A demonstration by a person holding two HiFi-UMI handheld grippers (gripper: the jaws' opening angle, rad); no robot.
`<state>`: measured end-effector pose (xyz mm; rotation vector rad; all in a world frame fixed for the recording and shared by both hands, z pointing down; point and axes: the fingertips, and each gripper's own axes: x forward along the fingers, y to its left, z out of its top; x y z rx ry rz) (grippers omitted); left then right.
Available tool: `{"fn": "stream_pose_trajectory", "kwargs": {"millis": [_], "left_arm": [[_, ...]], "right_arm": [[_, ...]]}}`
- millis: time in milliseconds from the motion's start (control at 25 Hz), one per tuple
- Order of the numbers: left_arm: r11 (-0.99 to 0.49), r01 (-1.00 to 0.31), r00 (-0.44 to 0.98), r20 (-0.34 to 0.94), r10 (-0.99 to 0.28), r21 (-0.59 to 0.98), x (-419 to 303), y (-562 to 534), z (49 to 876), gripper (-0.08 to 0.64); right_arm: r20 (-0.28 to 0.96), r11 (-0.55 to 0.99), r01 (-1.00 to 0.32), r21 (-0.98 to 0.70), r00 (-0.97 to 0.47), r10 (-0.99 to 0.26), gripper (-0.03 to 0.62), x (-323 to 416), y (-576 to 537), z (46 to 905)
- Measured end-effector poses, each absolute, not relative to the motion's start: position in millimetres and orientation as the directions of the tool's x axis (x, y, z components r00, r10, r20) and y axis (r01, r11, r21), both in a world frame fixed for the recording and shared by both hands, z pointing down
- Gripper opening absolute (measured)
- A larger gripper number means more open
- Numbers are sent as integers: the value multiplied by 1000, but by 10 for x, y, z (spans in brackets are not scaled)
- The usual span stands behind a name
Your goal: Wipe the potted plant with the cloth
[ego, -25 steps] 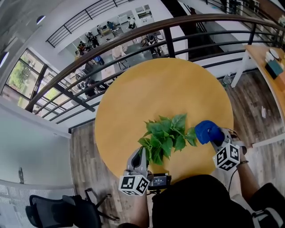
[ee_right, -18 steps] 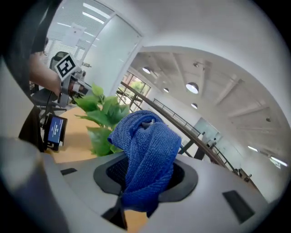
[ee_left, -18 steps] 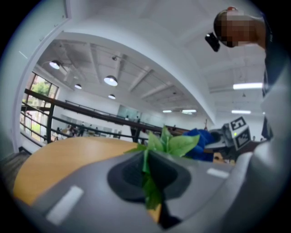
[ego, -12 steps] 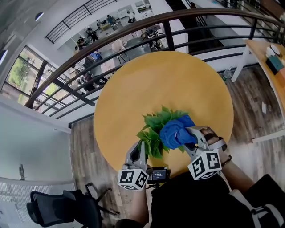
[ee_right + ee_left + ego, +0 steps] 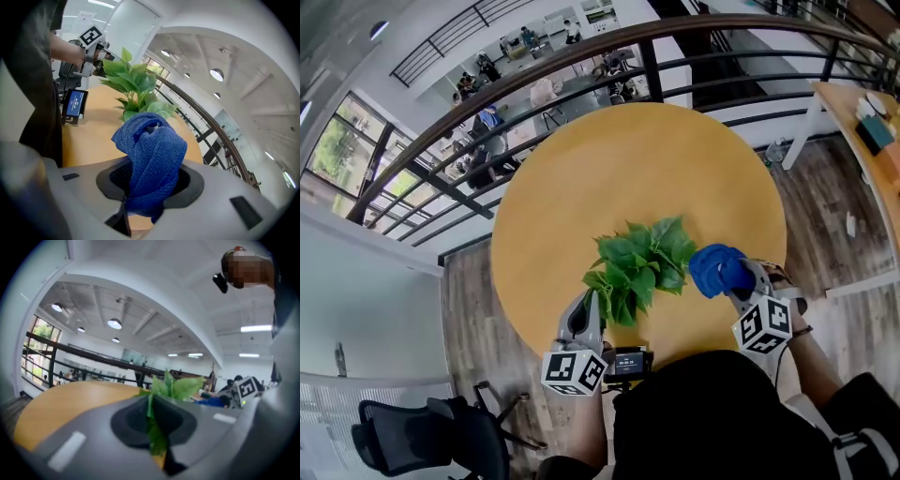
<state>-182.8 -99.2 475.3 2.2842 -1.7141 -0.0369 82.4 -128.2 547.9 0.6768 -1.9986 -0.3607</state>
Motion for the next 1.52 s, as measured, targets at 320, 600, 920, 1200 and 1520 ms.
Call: {"fn": "stream_pose_trajectory", "kwargs": {"millis": [320, 600, 920, 1200, 1520], "left_arm": [[-266, -935, 305, 150, -940, 234, -1827, -980, 4752, 5], [-271, -939, 307, 158, -938, 213, -1798, -941, 4738, 43], [-277, -941, 309, 159, -938, 196, -1791, -811, 4714, 186], [-286, -936, 318, 140, -938, 205, -1804, -698, 4644, 262], [-313, -929, 340, 124, -932, 196, -1983, -502, 4543, 287]], "right_arm": [[686, 773, -465, 431, -387, -616, 164, 1107, -1406, 5331], [627, 781, -537, 319, -498, -599, 164, 925, -1424, 5121], [562, 777, -587, 228, -573, -597, 164, 842, -1409, 4922], [523, 764, -619, 183, -596, -609, 164, 821, -1387, 4787], [409, 704, -705, 88, -618, -671, 164, 725, -1229, 4402]]}}
